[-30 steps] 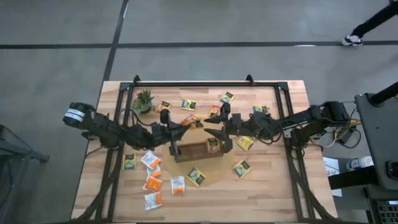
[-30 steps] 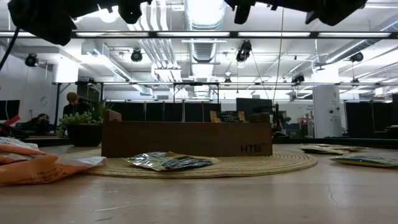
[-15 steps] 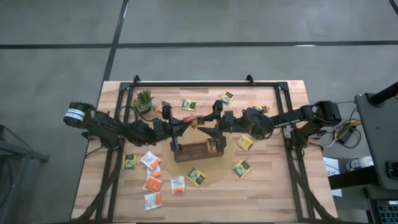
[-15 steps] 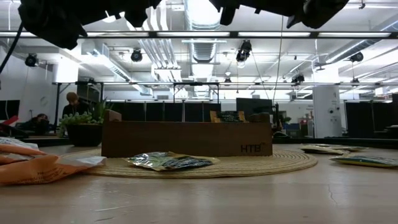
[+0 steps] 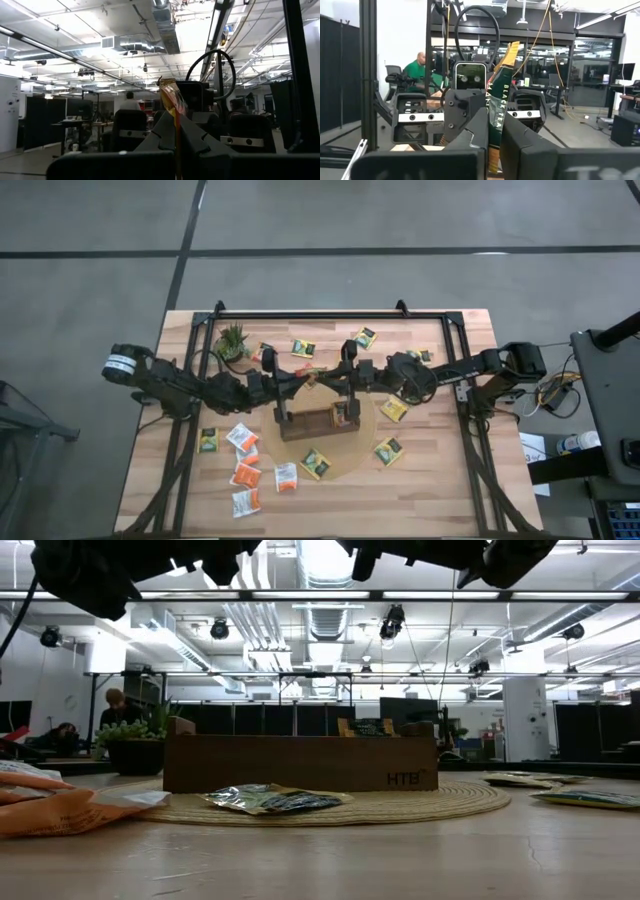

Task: Pick & Place Tea
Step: Put the orange tea bag into the right section of the wooden organizer

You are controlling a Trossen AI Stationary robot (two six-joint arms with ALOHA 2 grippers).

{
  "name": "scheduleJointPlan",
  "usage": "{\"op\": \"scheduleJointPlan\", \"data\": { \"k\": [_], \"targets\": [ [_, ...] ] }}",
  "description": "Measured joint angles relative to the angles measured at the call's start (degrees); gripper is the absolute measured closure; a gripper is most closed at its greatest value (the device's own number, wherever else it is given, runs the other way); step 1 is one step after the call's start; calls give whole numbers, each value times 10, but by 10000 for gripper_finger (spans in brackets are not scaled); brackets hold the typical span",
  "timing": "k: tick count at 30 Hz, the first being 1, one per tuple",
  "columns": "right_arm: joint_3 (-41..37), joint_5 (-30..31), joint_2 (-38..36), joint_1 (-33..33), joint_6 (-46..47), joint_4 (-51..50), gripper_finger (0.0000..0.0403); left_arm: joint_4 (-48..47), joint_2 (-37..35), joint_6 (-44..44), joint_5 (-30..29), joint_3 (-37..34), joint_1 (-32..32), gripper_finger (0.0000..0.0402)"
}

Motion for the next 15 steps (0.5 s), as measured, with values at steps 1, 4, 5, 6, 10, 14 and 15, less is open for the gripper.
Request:
{"op": "scheduleJointPlan", "data": {
  "k": [1, 4, 5, 6, 10, 14, 15],
  "targets": [
    [0, 0, 0, 0, 0, 0, 387, -1, 0, 0, 0, 0, 1, 401],
    [-1, 1, 0, 0, 0, 0, 388, -5, 0, 0, 0, 2, 7, 401],
    [-1, 2, 0, 0, 0, 0, 388, -9, 0, 1, -1, 3, 10, 401],
    [-1, 2, -1, 0, 0, 0, 389, -12, -1, 0, -2, 4, 11, 401],
    [-2, 4, -1, 0, 0, -1, 389, -17, -1, 1, -8, 4, 13, 398],
    [-2, 3, -1, 0, 0, -1, 390, -21, -1, 1, -9, 4, 14, 366],
    [-2, 3, -1, 0, 1, -1, 390, -21, -1, 2, -9, 4, 14, 354]
  ]
}}
